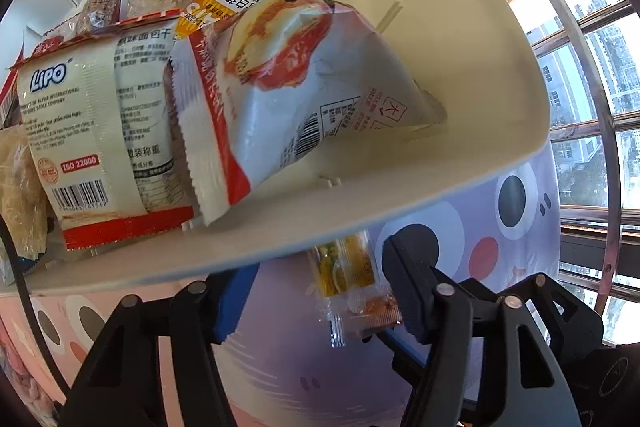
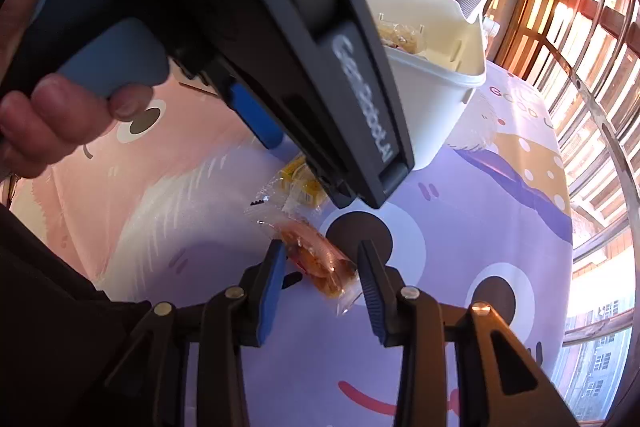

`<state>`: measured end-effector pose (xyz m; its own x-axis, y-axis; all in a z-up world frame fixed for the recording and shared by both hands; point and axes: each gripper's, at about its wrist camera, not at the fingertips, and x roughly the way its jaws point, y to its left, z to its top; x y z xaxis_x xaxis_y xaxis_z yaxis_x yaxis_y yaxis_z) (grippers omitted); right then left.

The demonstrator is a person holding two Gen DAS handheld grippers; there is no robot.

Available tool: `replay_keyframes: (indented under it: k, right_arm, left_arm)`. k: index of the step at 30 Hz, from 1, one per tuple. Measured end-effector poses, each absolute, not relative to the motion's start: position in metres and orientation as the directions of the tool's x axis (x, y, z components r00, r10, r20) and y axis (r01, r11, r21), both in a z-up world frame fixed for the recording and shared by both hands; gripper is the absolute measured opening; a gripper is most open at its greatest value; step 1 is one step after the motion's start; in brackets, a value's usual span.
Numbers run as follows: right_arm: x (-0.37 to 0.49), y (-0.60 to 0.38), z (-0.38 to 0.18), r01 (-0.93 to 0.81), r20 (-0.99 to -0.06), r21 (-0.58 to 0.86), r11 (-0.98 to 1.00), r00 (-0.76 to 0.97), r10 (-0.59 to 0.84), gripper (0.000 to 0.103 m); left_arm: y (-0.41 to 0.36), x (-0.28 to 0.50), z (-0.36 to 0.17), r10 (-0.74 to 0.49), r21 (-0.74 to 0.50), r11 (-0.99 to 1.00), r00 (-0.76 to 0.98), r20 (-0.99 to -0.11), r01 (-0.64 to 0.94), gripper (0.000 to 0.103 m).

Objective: Organize snacks
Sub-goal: 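Grasp the yellow stick snack with the left tool while the right tool grasps the orange packet, then carry both snacks over the basket and open both tools to drop them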

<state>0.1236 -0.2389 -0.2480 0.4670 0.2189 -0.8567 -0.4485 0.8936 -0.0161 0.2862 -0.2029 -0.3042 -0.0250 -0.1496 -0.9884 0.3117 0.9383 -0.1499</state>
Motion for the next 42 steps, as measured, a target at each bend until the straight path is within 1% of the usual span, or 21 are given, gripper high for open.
replay_keyframes:
  k: [1, 3, 4, 6, 7, 9, 13, 15, 23, 27, 30, 42]
  right_arm:
    - [0.123, -0.239, -0.248, -0.453, -0.856, -0.016, 0.891, 0.467, 0.222, 0.037]
    - [0.124, -0.239, -0.247, -0.459, -0.856, -0.014, 0.888, 0.465, 0.226, 0.036]
    - [0.124, -0.239, -0.246, -0.462, -0.856, -0.016, 0.886, 0.464, 0.227, 0.035]
    - [0.124, -0.238, -0.246, -0.473, -0.858, -0.017, 0.881, 0.459, 0.229, 0.033]
    - [0.124, -0.237, -0.245, -0.478, -0.861, -0.020, 0.878, 0.455, 0.228, 0.033]
    - [0.125, -0.236, -0.245, -0.482, -0.864, -0.020, 0.876, 0.449, 0.228, 0.031]
    - [0.123, -0.234, -0.244, -0.481, -0.870, -0.013, 0.876, 0.437, 0.227, 0.030]
    - [0.123, -0.233, -0.243, -0.479, -0.875, -0.008, 0.878, 0.428, 0.226, 0.030]
    - [0.119, -0.233, -0.241, -0.445, -0.890, 0.016, 0.896, 0.402, 0.215, 0.029]
    - [0.116, -0.233, -0.239, -0.418, -0.897, 0.028, 0.908, 0.390, 0.207, 0.026]
    - [0.114, -0.233, -0.236, -0.398, -0.900, 0.039, 0.917, 0.385, 0.206, 0.023]
    - [0.116, -0.224, -0.222, -0.371, -0.904, 0.124, 0.920, 0.340, 0.259, 0.022]
  left_arm:
    - [-0.205, 0.286, -0.304, -0.149, -0.146, 0.938, -0.015, -0.989, 0.315, 0.057]
    - [-0.213, 0.288, -0.304, -0.148, -0.142, 0.936, -0.005, -0.989, 0.321, 0.049]
    - [-0.215, 0.288, -0.303, -0.147, -0.139, 0.935, 0.001, -0.989, 0.325, 0.046]
    - [-0.226, 0.294, -0.304, -0.155, -0.146, 0.934, 0.001, -0.988, 0.325, 0.033]
    - [-0.226, 0.296, -0.303, -0.157, -0.149, 0.935, 0.000, -0.988, 0.323, 0.032]
    - [-0.226, 0.297, -0.303, -0.160, -0.152, 0.934, -0.001, -0.987, 0.322, 0.027]
    - [-0.218, 0.293, -0.296, -0.165, -0.158, 0.934, -0.004, -0.986, 0.319, 0.025]
    - [-0.205, 0.282, -0.291, -0.171, -0.163, 0.934, -0.005, -0.985, 0.318, 0.025]
    - [-0.195, 0.270, -0.280, -0.187, -0.172, 0.932, 0.017, -0.982, 0.319, 0.025]
    - [-0.181, 0.263, -0.270, -0.184, -0.167, 0.937, 0.028, -0.983, 0.306, 0.025]
    - [-0.171, 0.257, -0.260, -0.184, -0.164, 0.940, 0.040, -0.982, 0.298, 0.025]
    - [-0.115, 0.250, -0.204, -0.159, -0.132, 0.963, 0.098, -0.982, 0.236, 0.025]
